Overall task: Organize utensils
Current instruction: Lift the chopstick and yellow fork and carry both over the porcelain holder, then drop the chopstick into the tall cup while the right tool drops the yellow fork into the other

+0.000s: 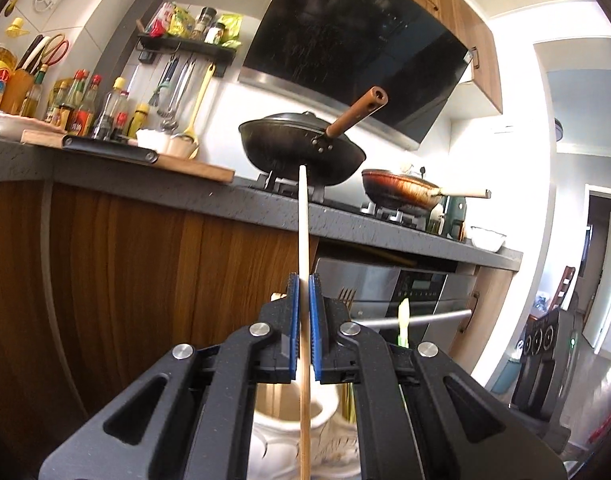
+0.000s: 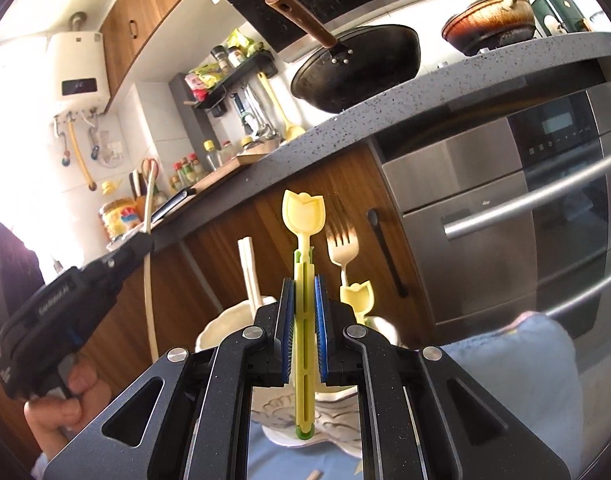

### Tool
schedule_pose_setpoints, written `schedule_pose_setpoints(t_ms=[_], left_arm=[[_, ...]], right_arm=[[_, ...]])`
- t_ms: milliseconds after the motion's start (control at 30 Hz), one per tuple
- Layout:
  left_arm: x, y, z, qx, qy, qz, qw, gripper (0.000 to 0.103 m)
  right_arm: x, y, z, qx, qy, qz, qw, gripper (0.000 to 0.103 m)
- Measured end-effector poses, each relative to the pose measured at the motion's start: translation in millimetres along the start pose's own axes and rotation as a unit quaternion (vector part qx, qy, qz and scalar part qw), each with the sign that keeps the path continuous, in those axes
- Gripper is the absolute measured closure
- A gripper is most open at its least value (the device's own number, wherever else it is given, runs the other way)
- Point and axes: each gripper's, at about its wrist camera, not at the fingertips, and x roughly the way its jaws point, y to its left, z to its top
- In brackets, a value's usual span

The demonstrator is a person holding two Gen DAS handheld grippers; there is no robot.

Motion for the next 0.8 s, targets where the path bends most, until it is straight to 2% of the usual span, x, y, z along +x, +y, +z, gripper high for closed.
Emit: schedule_pose_setpoints(t_ms=[233,400,600,800], left_arm=[[13.9,-5.5,6.0,0.008,-0.025,0.0,0.9997,0.098],[22.9,-3.1,11.4,0.011,-0.05,0.016,0.9986,0.098],[30.7,-3.2,4.2,0.017,-0.064,0.025,0.9975,0.098],[34.4,-5.8,-6.9,0.035,-0.07,0.041,0.9961,0.098]], right_arm=[[-0.8,-3.2,2.3,0.003,-0.012,0.002,1.0,0.092],[0.4,-5.5,8.7,0.002,-0.029,0.002,1.0,0.092],[13.4,-9.8,12.0,0.007,-0.033,-0.003,0.999,0.092],[21.2,-1.8,9.8,-0.017,-0.035,-0.022,0.999,0.092]])
